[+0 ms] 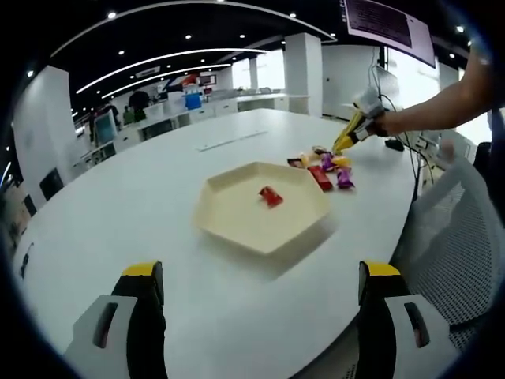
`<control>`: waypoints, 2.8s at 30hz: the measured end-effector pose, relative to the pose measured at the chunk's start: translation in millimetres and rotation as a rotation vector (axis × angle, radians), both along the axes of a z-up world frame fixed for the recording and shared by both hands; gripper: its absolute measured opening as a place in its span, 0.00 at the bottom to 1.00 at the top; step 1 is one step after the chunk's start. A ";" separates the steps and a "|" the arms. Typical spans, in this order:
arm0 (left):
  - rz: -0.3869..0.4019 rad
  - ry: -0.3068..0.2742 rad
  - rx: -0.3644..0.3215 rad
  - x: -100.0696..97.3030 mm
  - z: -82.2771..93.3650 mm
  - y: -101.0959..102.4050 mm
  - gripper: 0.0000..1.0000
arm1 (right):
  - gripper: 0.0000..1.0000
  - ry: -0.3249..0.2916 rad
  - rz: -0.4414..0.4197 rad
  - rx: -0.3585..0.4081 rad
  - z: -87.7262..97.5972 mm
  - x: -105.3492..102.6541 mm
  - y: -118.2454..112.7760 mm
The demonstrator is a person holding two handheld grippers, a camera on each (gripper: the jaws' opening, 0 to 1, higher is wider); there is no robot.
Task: Place the target food into the container with the food tongs after gripping and lifting it, then release it inside without dropping or visibly crushing the food.
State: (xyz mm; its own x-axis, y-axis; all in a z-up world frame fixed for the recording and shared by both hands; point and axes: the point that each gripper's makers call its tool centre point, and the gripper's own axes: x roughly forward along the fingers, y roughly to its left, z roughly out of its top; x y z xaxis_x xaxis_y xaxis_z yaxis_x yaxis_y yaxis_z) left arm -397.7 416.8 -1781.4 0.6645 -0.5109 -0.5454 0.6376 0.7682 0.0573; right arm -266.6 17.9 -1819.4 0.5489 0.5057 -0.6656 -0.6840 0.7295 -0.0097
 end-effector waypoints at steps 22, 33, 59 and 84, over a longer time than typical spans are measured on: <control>0.013 -0.023 -0.022 2.7 5.5 2.2 0.99 | 0.19 -0.031 -0.031 0.026 49.0 15.8 3.1; 0.014 -0.040 -0.045 3.4 11.1 1.3 0.99 | 0.20 -0.050 -0.009 0.031 68.1 17.0 23.7; 0.004 -0.061 -0.063 3.7 16.3 -1.5 0.99 | 0.20 -0.069 0.301 0.104 101.0 -2.2 232.7; 0.001 -0.063 -0.064 3.2 17.2 -2.7 0.99 | 0.25 -0.088 0.355 0.123 93.6 -11.1 275.0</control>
